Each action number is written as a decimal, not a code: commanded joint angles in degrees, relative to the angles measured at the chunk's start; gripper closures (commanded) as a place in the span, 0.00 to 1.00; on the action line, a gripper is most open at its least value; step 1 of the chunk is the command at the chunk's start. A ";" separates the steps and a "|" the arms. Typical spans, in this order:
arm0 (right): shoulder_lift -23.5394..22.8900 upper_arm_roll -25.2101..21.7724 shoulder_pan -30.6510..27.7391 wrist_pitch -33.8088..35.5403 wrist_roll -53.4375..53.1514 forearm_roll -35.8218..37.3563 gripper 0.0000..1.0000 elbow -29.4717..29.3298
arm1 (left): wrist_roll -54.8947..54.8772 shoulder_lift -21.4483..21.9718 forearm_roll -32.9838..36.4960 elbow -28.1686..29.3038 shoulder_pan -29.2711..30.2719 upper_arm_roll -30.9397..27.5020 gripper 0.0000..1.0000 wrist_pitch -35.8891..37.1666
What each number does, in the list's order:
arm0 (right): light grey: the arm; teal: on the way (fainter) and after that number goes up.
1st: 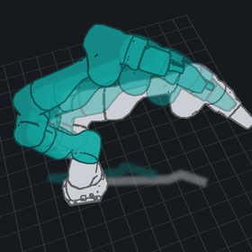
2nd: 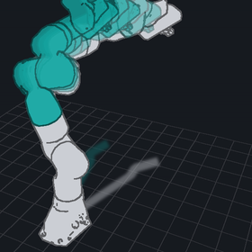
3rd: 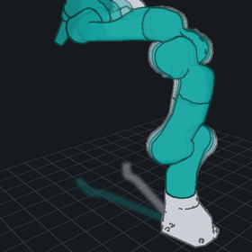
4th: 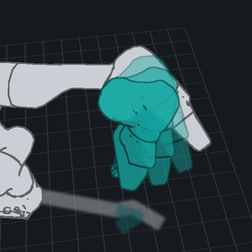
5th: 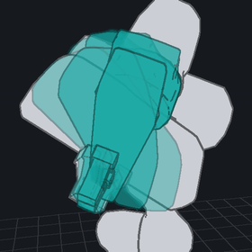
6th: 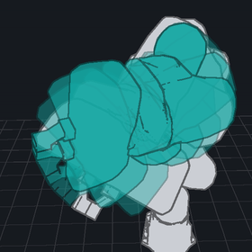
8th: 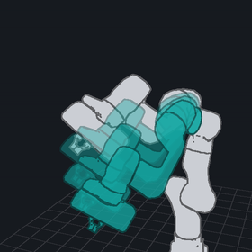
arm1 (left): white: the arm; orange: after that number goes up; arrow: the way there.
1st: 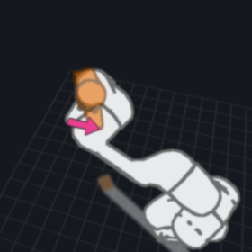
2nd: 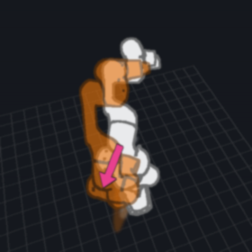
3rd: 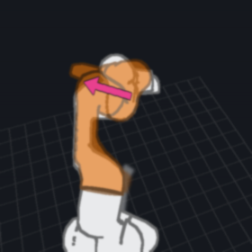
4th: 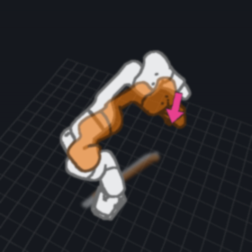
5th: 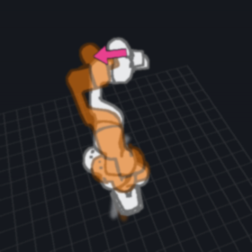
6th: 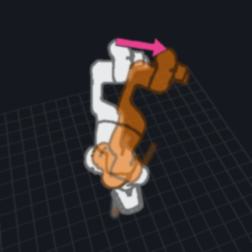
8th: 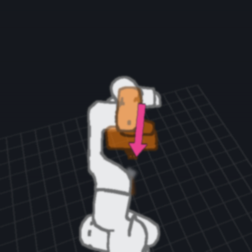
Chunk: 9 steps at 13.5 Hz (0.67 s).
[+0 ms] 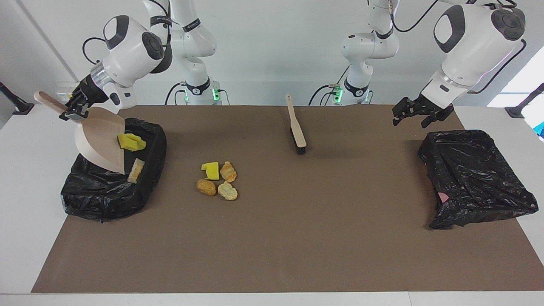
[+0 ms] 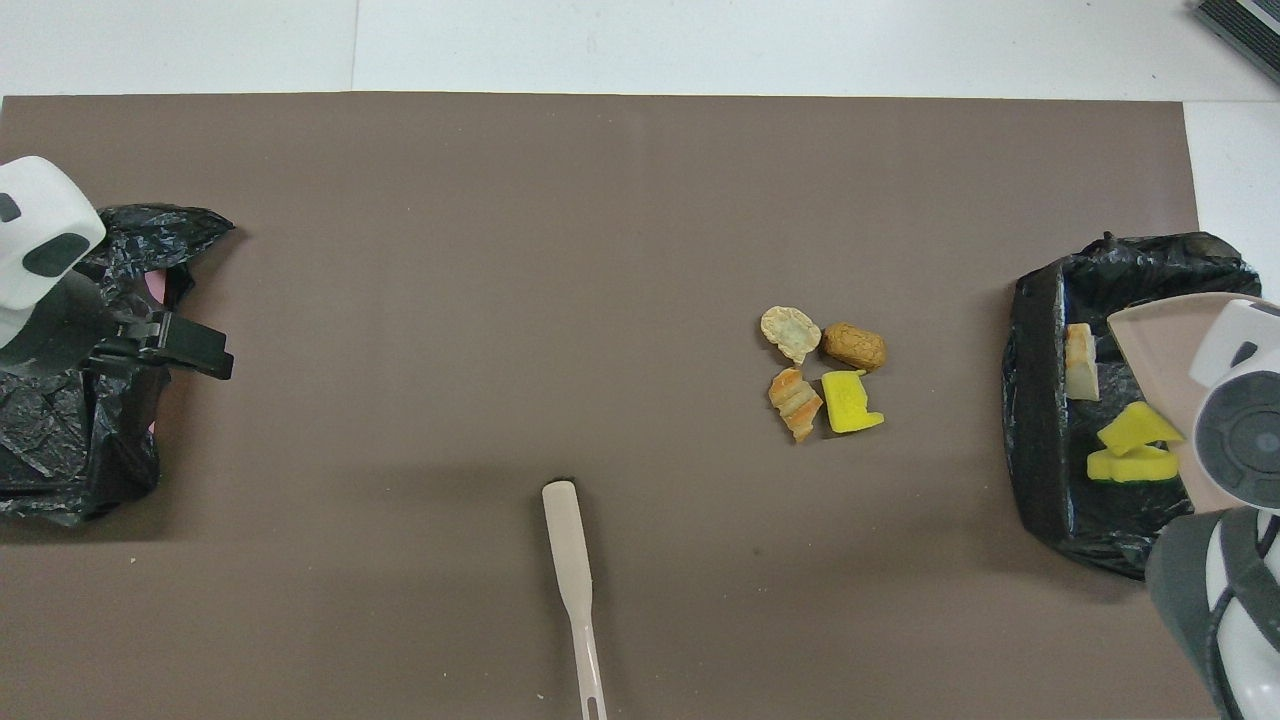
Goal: Sweep and dump trash in bin
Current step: 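Tip the dustpan over the black bag with the right gripper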
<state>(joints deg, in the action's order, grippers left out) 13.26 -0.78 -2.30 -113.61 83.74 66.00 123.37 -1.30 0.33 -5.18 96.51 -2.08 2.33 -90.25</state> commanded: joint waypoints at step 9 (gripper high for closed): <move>-0.95 1.56 0.27 9.34 -2.50 -14.29 1.00 -11.74 | -0.02 4.68 2.72 -0.08 0.41 0.40 0.00 0.08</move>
<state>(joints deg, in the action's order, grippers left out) 13.16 -0.53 -2.37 -108.82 84.45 55.59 115.55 -1.32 3.39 -3.56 96.37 -2.01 2.61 -90.26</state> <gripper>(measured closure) 0.687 0.000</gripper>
